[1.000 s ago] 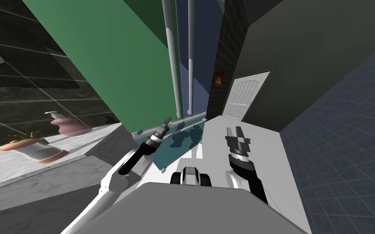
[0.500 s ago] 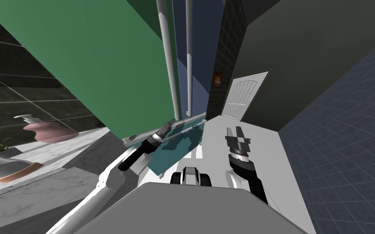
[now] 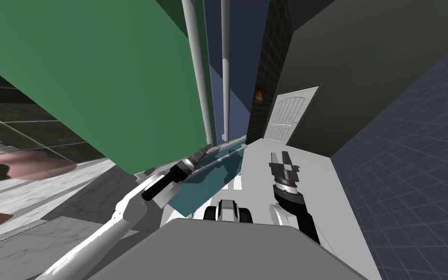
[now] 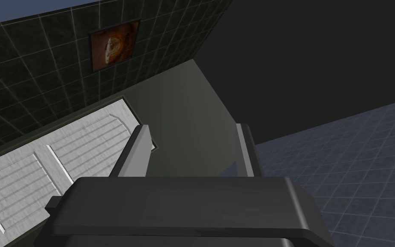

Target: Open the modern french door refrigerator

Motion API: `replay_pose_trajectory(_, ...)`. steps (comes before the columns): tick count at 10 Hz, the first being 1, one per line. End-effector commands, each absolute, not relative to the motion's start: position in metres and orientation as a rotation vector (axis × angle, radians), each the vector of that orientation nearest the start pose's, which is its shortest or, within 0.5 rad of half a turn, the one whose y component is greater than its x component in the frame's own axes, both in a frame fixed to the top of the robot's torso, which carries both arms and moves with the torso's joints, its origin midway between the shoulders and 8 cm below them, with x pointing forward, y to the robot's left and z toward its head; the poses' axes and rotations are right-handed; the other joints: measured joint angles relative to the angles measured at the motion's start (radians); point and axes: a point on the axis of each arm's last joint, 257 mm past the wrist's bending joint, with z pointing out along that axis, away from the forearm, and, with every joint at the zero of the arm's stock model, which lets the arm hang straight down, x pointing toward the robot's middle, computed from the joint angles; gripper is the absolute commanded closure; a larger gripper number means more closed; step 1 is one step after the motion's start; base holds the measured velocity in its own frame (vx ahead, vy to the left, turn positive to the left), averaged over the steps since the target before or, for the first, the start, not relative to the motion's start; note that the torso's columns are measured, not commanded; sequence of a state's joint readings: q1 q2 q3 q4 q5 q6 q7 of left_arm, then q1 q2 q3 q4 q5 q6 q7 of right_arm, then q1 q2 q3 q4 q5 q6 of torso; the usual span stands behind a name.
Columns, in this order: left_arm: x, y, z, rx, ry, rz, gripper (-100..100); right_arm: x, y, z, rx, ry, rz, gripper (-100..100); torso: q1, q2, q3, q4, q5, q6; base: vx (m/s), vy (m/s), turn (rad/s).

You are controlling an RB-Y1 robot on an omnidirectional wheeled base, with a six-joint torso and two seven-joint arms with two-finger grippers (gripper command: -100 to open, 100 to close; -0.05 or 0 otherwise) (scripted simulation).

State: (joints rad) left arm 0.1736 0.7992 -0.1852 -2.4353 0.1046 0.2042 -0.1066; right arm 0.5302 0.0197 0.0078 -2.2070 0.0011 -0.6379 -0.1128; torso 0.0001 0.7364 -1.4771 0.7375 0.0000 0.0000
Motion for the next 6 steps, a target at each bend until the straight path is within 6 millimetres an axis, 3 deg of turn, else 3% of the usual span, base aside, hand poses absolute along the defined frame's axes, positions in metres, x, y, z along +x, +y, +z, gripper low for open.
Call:
replay_pose_trajectory(1,0.415,0.145,-0.02,-0.166,1.549,-1.044,-100,0.331,-0.281,0.008,0.68,0.539,1.412,0,0.001,0.0,0.0,0.0,0.0,0.0,0.095,0.019,-0.031)
replay_pose_trajectory(6,0.417,0.146,-0.031,-0.125,1.616,-0.97,-100,0.331,-0.281,0.008,0.68,0.539,1.412,0,0.0,0.003,0.002,0.001,0.0,0.0,0.065,0.006,-0.026)
